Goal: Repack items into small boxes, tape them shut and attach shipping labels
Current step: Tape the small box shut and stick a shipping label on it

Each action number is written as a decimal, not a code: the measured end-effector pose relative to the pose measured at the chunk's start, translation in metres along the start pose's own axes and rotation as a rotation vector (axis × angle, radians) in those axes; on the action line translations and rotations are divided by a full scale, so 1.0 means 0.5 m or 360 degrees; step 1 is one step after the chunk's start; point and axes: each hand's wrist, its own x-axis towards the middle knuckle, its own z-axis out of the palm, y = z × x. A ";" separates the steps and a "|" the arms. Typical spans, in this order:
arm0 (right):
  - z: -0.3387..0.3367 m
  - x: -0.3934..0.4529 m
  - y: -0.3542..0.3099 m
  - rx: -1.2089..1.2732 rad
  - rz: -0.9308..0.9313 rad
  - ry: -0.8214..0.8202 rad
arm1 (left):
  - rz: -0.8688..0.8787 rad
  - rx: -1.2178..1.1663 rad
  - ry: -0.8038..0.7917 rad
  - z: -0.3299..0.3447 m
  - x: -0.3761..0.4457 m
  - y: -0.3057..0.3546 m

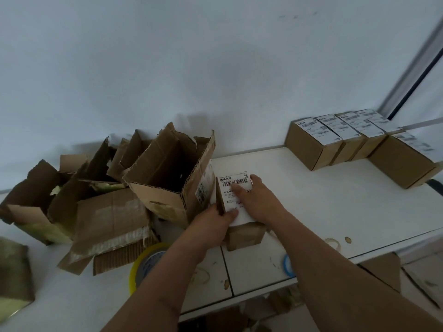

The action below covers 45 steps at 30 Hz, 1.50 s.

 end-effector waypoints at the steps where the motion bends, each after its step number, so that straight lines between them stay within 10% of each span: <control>1: 0.001 -0.012 0.010 0.0072 0.0000 -0.0029 | -0.0003 -0.0023 -0.0029 -0.003 -0.006 -0.001; 28: -0.002 -0.140 0.061 0.0741 0.0436 -0.0244 | -0.0231 -0.0202 -0.0218 0.023 -0.061 -0.051; 45: -0.109 -0.145 0.063 0.0739 0.0244 0.0027 | 0.0182 -0.0120 -0.0192 0.132 -0.076 -0.008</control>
